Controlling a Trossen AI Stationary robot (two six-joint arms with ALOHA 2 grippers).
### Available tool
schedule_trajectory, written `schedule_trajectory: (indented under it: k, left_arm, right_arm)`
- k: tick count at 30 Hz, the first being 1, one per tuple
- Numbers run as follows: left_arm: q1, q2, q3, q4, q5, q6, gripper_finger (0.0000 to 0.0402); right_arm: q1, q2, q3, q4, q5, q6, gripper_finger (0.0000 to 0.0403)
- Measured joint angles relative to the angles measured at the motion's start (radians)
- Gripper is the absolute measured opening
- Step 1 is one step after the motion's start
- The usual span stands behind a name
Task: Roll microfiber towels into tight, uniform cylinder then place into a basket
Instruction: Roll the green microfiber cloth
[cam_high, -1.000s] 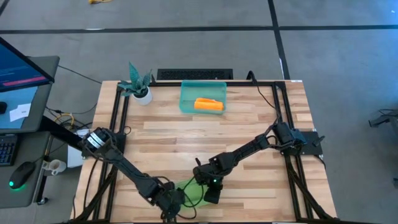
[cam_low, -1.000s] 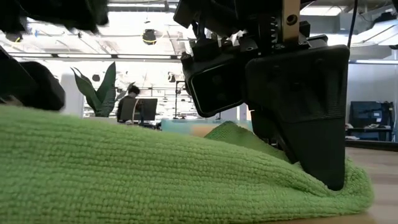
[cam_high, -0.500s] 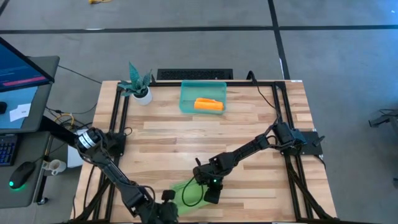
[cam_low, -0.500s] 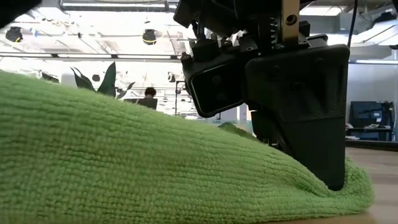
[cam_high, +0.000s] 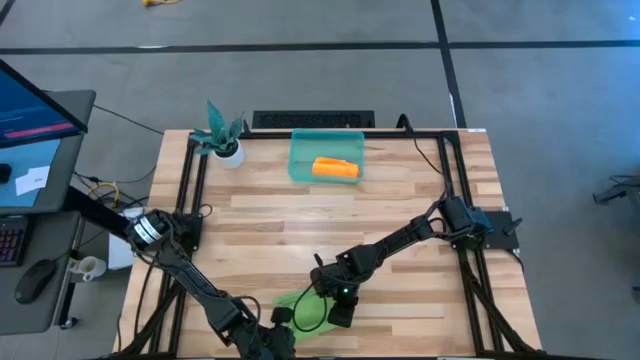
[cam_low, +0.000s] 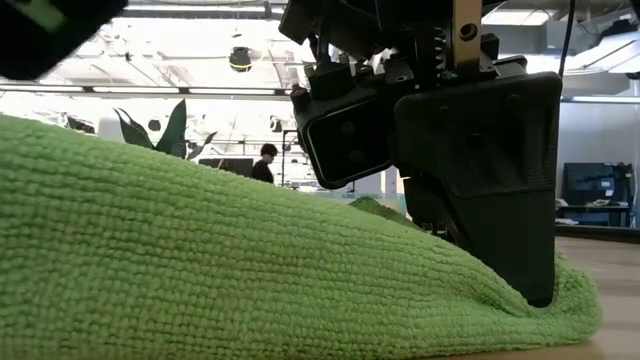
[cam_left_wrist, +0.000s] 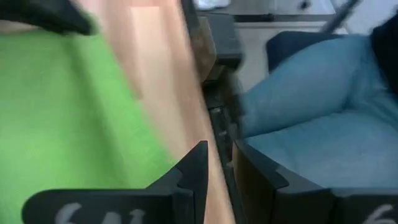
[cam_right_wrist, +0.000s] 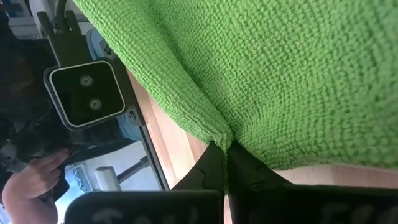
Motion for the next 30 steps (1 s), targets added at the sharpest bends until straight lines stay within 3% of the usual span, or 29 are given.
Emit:
schedule_trajectory:
  k: [5, 12, 15, 21, 30]
  left_arm:
    - [0.014, 0.05, -0.001, 0.048, 0.064, 0.012, 0.0056]
    - [0.023, 0.038, 0.001, 0.016, -0.028, 0.015, 0.0043]
    - [0.021, 0.042, 0.001, -0.022, -0.033, -0.023, 0.0038]
    - [0.021, 0.044, 0.001, -0.177, -0.155, -0.161, 0.0027]
    - [0.019, 0.044, 0.001, -0.285, -0.12, -0.281, 0.0016]
  right_arm:
    - [0.0, 0.0, 0.0, 0.0, 0.001, 0.0, 0.0018]
    - [0.0, 0.0, 0.0, -0.001, 0.001, 0.0, 0.0015]
    - [0.0, 0.0, 0.0, -0.001, 0.001, 0.0, 0.0016]
    - [0.0, 0.0, 0.0, -0.001, 0.003, 0.0, 0.002]
    - [0.0, 0.001, 0.0, 0.019, 0.012, 0.0, 0.0027]
